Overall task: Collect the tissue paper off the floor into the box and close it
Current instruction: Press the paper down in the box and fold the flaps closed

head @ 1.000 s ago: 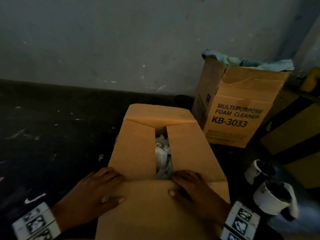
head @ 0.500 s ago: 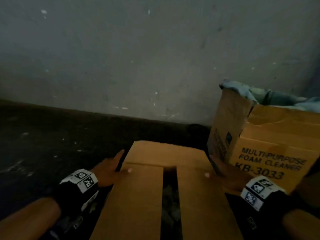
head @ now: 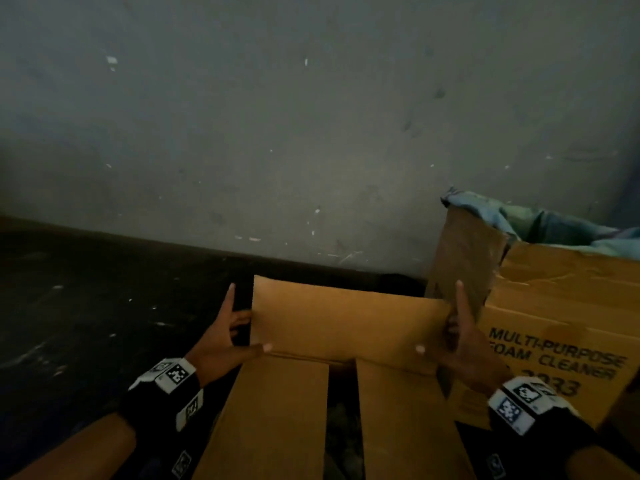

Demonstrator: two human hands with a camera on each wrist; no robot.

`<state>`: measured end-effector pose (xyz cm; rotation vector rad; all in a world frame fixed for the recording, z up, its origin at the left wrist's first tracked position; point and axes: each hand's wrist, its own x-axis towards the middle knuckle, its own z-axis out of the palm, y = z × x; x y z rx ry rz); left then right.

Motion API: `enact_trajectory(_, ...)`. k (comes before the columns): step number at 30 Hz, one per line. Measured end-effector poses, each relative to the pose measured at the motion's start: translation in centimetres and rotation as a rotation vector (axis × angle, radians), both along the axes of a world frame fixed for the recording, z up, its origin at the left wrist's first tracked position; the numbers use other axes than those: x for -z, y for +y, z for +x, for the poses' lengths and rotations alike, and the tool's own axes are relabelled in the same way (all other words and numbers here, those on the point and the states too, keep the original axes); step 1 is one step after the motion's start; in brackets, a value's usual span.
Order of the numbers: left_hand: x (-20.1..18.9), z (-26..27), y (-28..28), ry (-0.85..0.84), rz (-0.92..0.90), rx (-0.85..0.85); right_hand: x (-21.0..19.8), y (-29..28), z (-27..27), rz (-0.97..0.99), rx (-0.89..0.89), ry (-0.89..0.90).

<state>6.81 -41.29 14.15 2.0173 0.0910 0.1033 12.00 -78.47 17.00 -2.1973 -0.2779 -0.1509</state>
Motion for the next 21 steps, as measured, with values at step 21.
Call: enact_trajectory(21, 4.2, -25.7, -3.4, -0.181, 1.053, 0.812, 5.1, 5.7, -30.6, -1.008, -0.561, -0.022)
